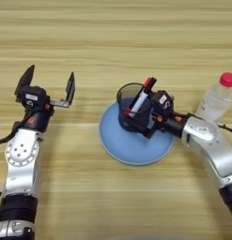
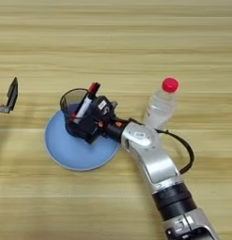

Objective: Move the objects on the table

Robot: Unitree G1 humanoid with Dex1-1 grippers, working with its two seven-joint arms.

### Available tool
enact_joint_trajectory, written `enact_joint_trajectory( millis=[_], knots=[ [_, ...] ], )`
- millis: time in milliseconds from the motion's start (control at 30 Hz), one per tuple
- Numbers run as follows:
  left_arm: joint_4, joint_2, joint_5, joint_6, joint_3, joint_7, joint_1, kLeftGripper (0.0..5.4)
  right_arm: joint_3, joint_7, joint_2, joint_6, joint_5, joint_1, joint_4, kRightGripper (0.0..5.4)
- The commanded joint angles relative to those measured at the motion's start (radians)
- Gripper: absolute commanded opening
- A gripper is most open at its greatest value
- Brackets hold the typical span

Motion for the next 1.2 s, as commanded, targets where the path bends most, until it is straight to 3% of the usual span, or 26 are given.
enact_joint_trajectory(
  millis=[33,100,267,400,567,900,1200],
  knots=[
    [-0.01,0.007,-0.012,0.0,-0.005,-0.018,-0.004,5.4,-0.005,0.014,-0.013,0.008,0.012,0.011,-0.059,4.8],
    [-0.024,0.007,-0.052,0.024,-0.01,-0.056,0.001,5.4,-0.006,0.017,-0.017,0.014,0.015,0.011,-0.072,4.8],
    [-0.144,0.069,-0.255,0.192,-0.059,-0.317,0.064,5.4,-0.013,0.03,-0.035,0.032,0.023,0.005,-0.101,4.8],
    [-0.209,0.137,-0.362,0.29,-0.06,-0.485,0.108,5.4,-0.022,0.043,-0.058,0.049,0.031,-0.001,-0.124,4.8],
    [-0.267,0.185,-0.47,0.395,-0.046,-0.631,0.14,5.4,-0.036,0.061,-0.086,0.064,0.045,-0.006,-0.147,4.8],
    [-0.35,0.229,-0.465,0.437,-0.084,-0.788,0.167,5.4,-0.121,0.179,-0.195,0.139,0.157,-0.035,-0.209,4.79],
    [-0.366,0.235,-0.441,0.463,-0.128,-0.842,0.145,5.4,-0.151,0.265,-0.263,0.172,0.231,-0.044,-0.265,4.79]
  ],
)
